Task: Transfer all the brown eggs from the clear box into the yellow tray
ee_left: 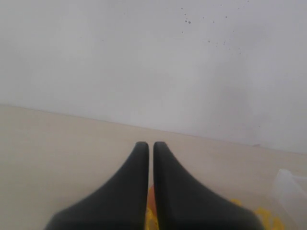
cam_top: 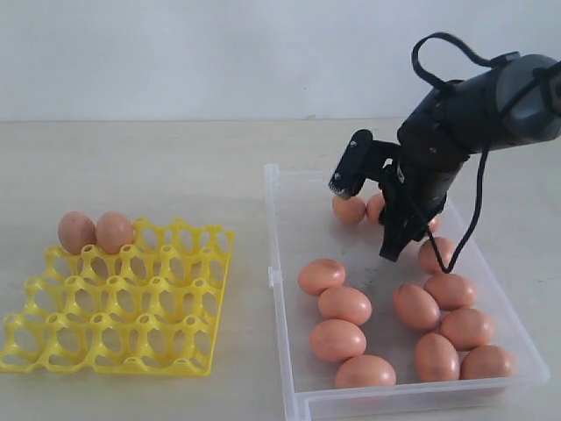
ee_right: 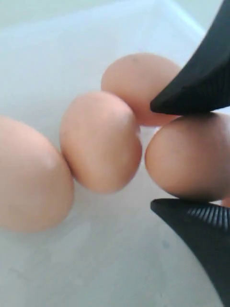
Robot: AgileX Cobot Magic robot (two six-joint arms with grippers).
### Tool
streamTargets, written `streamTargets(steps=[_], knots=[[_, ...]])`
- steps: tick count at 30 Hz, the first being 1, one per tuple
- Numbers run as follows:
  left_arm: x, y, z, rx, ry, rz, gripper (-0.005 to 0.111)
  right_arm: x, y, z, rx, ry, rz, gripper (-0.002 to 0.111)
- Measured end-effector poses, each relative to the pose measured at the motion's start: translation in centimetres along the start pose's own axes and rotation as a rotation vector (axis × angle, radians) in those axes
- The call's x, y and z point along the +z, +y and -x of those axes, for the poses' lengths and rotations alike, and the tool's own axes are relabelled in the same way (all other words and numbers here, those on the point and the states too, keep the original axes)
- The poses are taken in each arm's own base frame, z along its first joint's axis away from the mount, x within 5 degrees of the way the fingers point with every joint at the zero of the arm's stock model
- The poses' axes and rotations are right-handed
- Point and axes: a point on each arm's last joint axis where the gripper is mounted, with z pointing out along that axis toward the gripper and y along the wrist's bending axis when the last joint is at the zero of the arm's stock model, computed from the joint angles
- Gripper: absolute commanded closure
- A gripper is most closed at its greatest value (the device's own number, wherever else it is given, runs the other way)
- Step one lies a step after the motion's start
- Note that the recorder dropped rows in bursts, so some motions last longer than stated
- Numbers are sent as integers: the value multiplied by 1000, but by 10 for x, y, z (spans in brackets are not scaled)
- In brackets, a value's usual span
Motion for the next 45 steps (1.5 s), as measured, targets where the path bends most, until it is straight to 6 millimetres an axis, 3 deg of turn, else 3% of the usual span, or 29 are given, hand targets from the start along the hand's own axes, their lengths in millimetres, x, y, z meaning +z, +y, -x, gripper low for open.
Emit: streamTargets(steps=[9,14,20,27,30,34,40,45], knots=[[0,0,0,0,0,0,103,-55,-15,13,198,-221,-3,109],[0,0,0,0,0,0,103,-67,-13,28,308,-406,71,109],[0,0,0,0,0,0,103,-79,4,52,280,-569,125,109],[0,0,0,0,0,0,103,-105,42,92,184,-748,65,109],[0,0,0,0,0,0,103,-113,48,100,300,-796,49,109],[0,0,0,0,0,0,103,-117,36,102,508,-862,-5,109],[0,0,0,0,0,0,103,-121,26,101,518,-904,-118,109],[0,0,0,0,0,0,103,-128,5,95,627,-957,-354,109]])
